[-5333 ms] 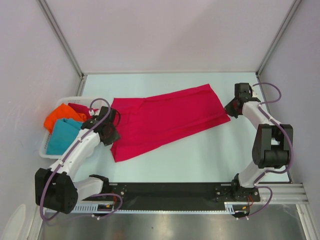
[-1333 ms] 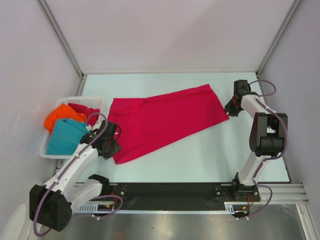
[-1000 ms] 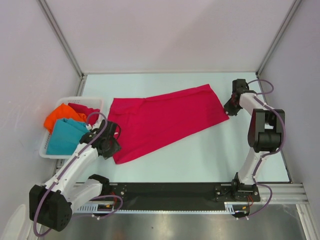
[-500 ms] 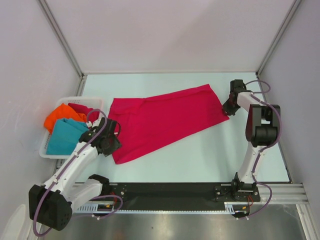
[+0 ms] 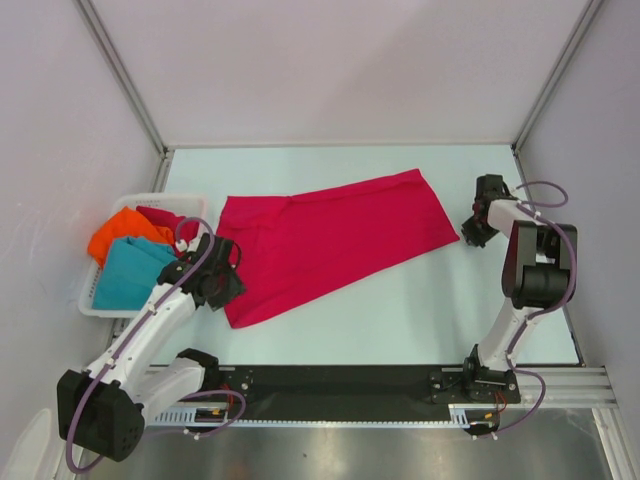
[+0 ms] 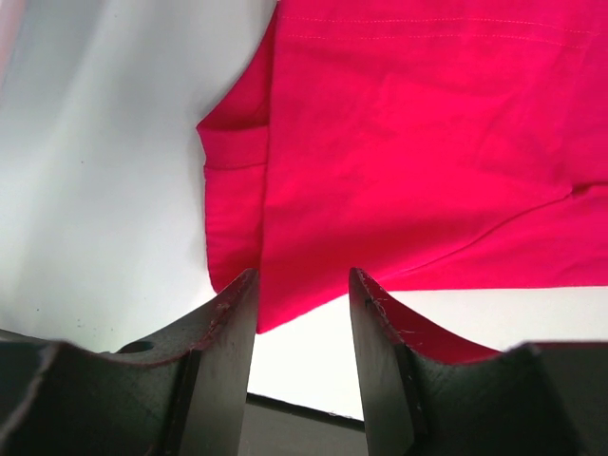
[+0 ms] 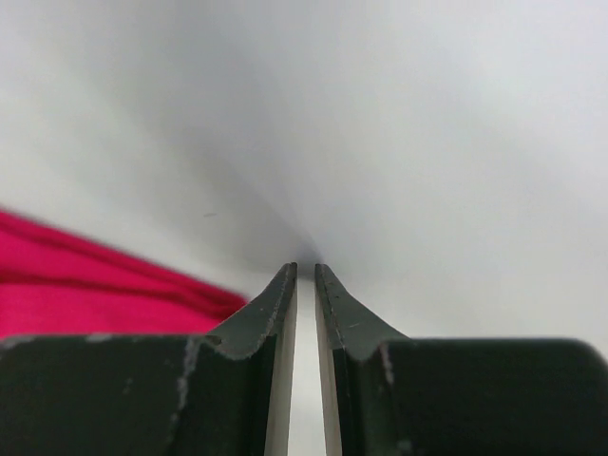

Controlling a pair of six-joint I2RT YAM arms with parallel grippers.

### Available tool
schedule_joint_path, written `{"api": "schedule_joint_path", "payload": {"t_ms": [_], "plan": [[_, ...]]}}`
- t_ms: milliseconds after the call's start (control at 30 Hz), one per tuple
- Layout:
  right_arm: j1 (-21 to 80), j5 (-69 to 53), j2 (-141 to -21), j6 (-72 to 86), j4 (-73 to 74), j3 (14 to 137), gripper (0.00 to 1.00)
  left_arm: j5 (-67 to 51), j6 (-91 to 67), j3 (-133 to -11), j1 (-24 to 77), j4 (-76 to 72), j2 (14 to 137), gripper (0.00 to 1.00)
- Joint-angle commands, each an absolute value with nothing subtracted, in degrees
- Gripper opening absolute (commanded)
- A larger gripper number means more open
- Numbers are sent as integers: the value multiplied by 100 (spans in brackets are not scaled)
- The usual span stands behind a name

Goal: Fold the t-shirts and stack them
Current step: Fold the flattened tshirt in 1/3 of the way

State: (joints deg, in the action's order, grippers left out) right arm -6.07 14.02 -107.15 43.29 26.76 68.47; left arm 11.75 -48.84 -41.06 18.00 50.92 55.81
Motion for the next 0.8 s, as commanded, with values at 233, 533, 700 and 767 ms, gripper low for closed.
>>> {"api": "schedule_joint_path", "payload": {"t_ms": [233, 533, 700, 767], "plan": [[-748, 2162, -10064, 4360, 3217, 6450, 19, 1011, -4693, -4210, 1828, 4843, 5397, 48], [-334, 1891, -10459, 4008, 3859, 7558, 30, 976, -4728, -4052, 1819, 4772, 5317, 48], [-246, 1591, -10485, 3850, 3674, 7611, 38, 993, -4720, -4043, 1828, 4772, 5309, 48], [-246, 1363, -10678, 3780, 3700, 7716, 38, 1002, -4720, -4052, 1819, 4772, 5317, 48]]}}
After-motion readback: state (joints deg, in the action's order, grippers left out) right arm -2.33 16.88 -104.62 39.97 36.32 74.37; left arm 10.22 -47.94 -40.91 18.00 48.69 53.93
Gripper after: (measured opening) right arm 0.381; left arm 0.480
